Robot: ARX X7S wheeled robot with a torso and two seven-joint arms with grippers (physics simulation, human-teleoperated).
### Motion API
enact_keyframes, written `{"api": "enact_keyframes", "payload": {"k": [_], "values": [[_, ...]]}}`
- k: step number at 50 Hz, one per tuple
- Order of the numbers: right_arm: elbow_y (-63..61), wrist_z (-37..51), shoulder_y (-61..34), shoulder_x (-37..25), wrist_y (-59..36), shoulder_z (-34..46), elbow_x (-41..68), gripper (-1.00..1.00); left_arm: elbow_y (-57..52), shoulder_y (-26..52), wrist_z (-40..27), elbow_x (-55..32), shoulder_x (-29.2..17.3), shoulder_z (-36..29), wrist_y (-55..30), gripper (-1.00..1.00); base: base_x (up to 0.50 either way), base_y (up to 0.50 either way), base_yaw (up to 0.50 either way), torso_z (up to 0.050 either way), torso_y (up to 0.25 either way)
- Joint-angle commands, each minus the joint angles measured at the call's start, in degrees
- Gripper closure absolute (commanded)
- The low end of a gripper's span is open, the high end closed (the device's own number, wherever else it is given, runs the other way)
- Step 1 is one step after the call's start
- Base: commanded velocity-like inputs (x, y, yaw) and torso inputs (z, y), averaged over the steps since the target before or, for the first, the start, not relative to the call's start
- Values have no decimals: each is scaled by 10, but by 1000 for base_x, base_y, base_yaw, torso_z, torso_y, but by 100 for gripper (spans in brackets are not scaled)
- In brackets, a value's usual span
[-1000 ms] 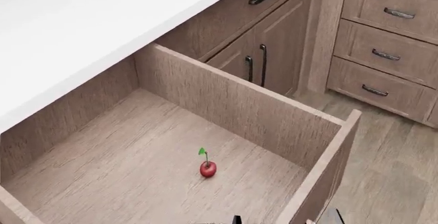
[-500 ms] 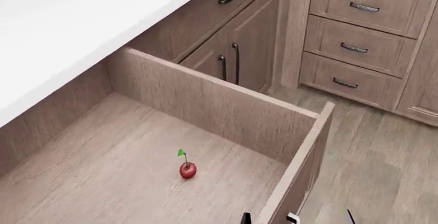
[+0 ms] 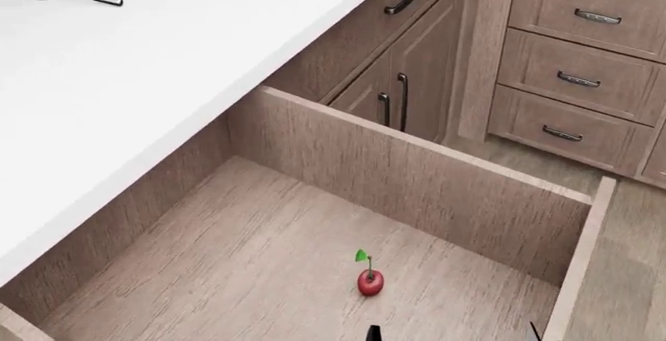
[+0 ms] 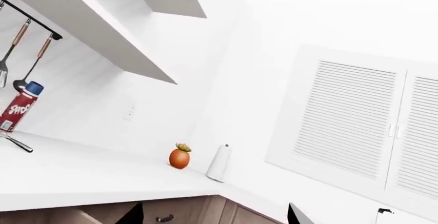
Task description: Close the right drawer.
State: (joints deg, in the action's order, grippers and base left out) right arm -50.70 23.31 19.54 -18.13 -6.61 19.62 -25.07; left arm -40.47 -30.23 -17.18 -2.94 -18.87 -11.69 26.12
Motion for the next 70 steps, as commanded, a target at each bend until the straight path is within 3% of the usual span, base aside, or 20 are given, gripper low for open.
{"api": "enact_keyframes", "payload": {"k": [1, 30, 36, 44, 47, 49, 50, 51, 53, 57, 58, 63, 70], "values": [[7, 5, 1, -6, 10, 2, 5, -100, 3, -1, -3, 3, -2, -3, 3, -100, 0, 0, 0, 0, 0], [7, -1, -15, -5, -18, -4, 6, -100, 6, 3, -9, 5, -8, -8, 5, -100, 74, -135, 0, 0, 0], [-17, -17, -5, -32, -75, -97, 55, -100, 7, 9, -13, -2, -10, -3, 0, -100, 0, 0, 0, 0, 0], [-64, -5, 90, -62, -106, -227, 70, -100, 20, 13, -15, -1, -10, -7, -5, -100, 0, 0, 0, 0, 0], [-66, 7, 134, -62, -87, -269, 86, -100, 24, 2, -17, 2, -12, -4, 4, -100, 0, 0, 0, 0, 0], [-66, 35, 227, -50, -29, -331, 103, -100, 40, -35, -23, 18, -14, 4, 46, -100, 0, 0, 0, 0, 0], [-66, 18, 254, -17, 1, -357, 95, -100, 47, -58, -27, 29, -15, 8, 70, -100, 0, 0, 0, 0, 0], [-54, -63, 254, 69, 60, -416, 87, -100, 53, -81, -30, 41, -15, 9, 90, -100, 0, 0, 0, 0, 0], [-19, -156, 254, 180, 151, -507, 117, -100, 54, -106, -34, 56, -16, 12, 110, -100, 0, 0, 0, 0, 0], [17, -162, 255, 181, 168, -545, 154, -100, 59, -119, -40, 66, -15, 14, 125, -100, 0, 0, 0, 0, 0], [102, -159, 255, 181, 221, -583, 183, -100, 72, -146, -57, 92, -14, 13, 156, -100, 0, 0, 0, 0, 0], [273, -164, 255, 181, 330, -613, 240, -100, 51, -147, -247, 171, -146, -77, 146, -100, 0, 0, 0, 0, 0], [437, -139, 250, 178, 410, -593, 240, -100, 41, -144, -336, 197, -211, -110, 143, -100, 0, 0, 0, 0, 0]]}}
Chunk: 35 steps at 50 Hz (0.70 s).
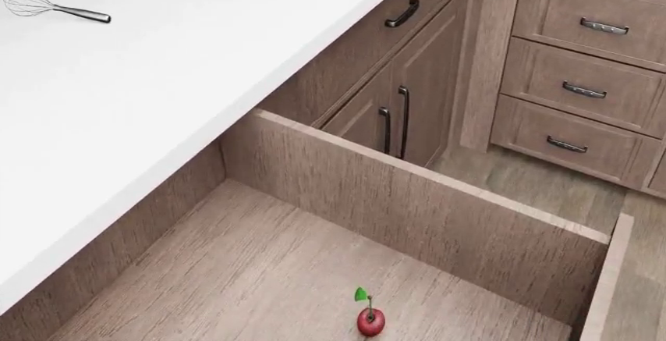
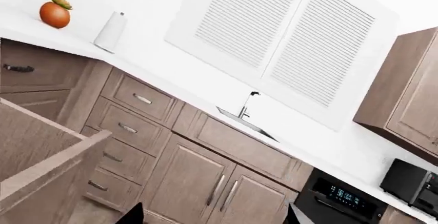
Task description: Close the right drawer.
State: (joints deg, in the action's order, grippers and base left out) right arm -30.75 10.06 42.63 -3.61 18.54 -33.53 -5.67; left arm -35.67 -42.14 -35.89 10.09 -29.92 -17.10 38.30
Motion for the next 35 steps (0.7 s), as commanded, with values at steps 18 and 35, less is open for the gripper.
{"api": "enact_keyframes", "payload": {"k": [18, 35], "values": [[437, -5, -126, -4, 135, 52, -26, -100, -3, -7, -179, 69, -120, -81, 16, -100, 0, 0, 0, 0, 0], [475, -31, -259, -12, 65, 145, -55, -100, -12, -5, -210, 65, -147, -82, 20, -100, 0, 0, 0, 0, 0]]}}
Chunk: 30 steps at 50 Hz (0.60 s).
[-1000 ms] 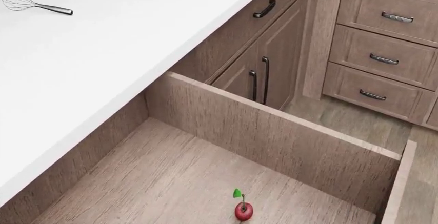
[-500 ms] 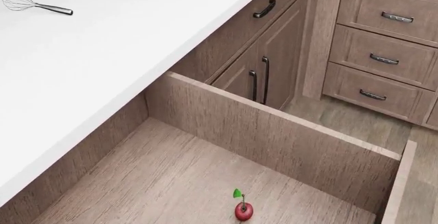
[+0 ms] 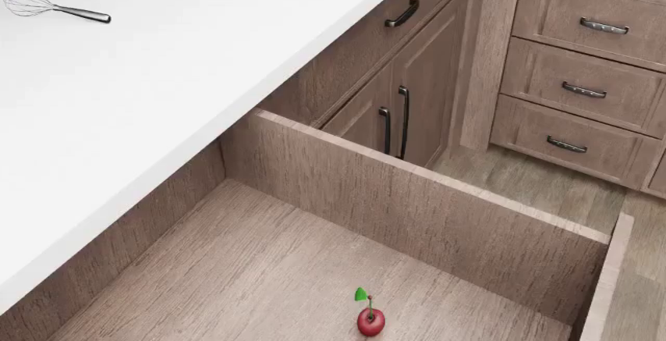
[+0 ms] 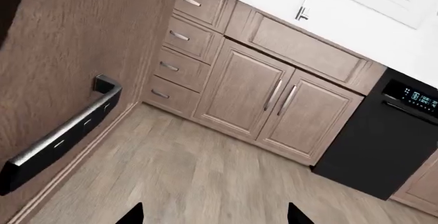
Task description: Close the right drawer.
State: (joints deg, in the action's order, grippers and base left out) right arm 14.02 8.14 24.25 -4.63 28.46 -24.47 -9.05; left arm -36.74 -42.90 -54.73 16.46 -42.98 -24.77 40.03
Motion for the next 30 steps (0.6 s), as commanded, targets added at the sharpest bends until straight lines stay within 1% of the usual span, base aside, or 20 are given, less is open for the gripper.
{"api": "enact_keyframes", "payload": {"k": [1, 15, 23, 30], "values": [[24, -15, -82, -1, -40, 61, -24, -100, -1, 3, -23, 1, -17, -6, 2, -100, 0, 0, 0, 0, 0], [10, -30, -131, 9, -60, 130, -48, -100, -3, 9, -36, 3, -26, -14, -5, -100, 1, -2, 1, 0, 0], [7, -32, -143, 10, -69, 151, -47, -100, -6, 16, -38, 6, -27, -24, -14, -100, 0, 0, 0, 0, 1], [-21, -42, -152, 16, -90, 180, -55, -100, -7, 20, -41, 7, -29, -28, -18, -100, 0, 0, 0, 0, 0]]}}
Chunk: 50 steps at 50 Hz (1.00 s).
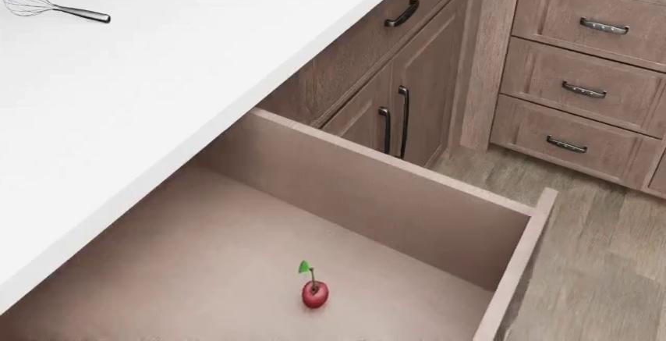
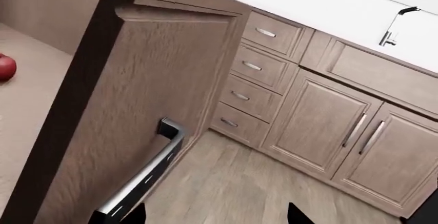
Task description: Close the right drawer.
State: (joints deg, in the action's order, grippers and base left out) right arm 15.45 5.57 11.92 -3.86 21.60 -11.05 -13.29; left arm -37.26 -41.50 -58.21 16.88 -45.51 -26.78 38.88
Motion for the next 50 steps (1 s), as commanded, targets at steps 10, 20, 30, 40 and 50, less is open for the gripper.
{"api": "enact_keyframes", "payload": {"k": [10, 20, 30, 40, 50], "values": [[-64, -22, -42, 11, -49, 83, -16, -100, -1, 8, -16, 2, -10, -9, -6, -100, 0, 0, 0, 0, 1], [-51, -20, -73, 13, -58, 122, -14, -100, -1, 9, -25, 3, -17, -11, -5, -100, 0, 0, 0, 0, 1], [115, 0, -150, 16, 4, 159, 5, -100, 6, 10, -42, -7, -29, 1, -9, -100, 0, 0, 0, 0, 0], [150, -1, -184, 20, 12, 198, 15, -100, 10, 5, -63, -11, -39, 14, -11, -100, 0, 0, 0, 0, 0], [133, 3, -192, 18, -7, 223, 20, -100, 12, 10, -70, -16, -45, 12, -11, -100, 0, 0, 0, 0, 0]]}}
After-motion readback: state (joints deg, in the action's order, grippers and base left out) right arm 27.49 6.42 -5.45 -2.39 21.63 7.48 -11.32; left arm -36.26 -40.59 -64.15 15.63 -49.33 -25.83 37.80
